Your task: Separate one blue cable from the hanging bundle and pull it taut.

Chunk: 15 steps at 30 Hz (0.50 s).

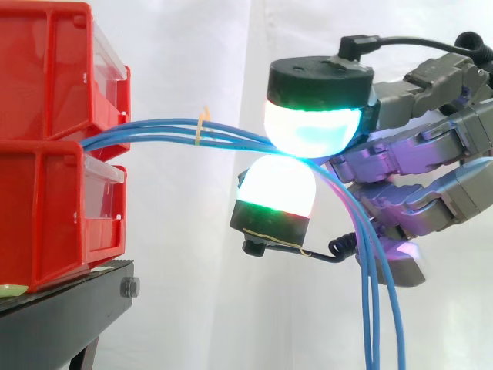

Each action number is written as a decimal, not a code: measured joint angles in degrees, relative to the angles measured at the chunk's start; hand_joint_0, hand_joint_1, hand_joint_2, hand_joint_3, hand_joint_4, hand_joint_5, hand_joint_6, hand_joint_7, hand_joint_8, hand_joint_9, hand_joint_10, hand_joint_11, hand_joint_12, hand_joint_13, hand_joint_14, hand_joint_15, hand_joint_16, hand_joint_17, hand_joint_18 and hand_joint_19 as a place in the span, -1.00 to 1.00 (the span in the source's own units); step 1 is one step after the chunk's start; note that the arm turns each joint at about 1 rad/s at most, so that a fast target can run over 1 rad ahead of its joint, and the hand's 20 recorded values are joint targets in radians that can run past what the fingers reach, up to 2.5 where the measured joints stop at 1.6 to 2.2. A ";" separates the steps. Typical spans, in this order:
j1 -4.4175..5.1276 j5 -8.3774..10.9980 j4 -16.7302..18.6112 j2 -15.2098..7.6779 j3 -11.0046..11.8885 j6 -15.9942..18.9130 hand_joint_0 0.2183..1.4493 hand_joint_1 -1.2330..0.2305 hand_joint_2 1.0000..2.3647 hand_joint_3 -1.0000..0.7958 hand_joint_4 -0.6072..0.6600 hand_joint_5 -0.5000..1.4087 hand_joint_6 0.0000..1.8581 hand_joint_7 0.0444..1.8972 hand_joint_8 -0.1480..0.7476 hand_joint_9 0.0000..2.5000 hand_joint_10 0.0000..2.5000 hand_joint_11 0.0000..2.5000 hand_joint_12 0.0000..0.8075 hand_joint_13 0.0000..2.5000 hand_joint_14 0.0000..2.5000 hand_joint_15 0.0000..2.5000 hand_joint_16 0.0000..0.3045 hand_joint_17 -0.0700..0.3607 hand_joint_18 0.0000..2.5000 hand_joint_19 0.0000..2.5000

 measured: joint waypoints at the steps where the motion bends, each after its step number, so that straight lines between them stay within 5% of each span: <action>1: 0.00 0.00 0.00 -0.02 0.00 0.00 -0.13 -0.60 -0.99 -0.35 0.03 -0.32 -0.46 0.35 -0.30 0.82 -0.97 -0.32 -0.18 0.35 -0.98 -0.12 -0.72 -0.23 -0.14 -0.30; 9: -0.02 0.01 0.00 -0.01 -0.01 0.00 -0.53 -0.42 -1.00 -0.44 0.08 -0.32 -0.46 0.33 -0.30 0.84 -0.97 -0.33 -0.12 0.37 -0.98 -0.13 -0.69 -0.18 -0.09 -0.34; 12: 0.01 -0.01 0.00 0.00 -0.01 0.00 -0.62 -0.18 -1.00 -0.44 0.13 -0.31 -0.46 0.34 -0.30 0.86 -0.97 -0.36 -0.07 0.40 -0.98 -0.15 -0.65 -0.12 -0.06 -0.36; 15: 0.02 -0.05 0.00 0.01 -0.02 0.00 -0.56 0.26 -1.00 -0.44 0.14 -0.31 -0.46 0.36 -0.32 0.86 -0.97 -0.36 -0.12 0.39 -0.98 -0.15 -0.67 -0.14 -0.09 -0.33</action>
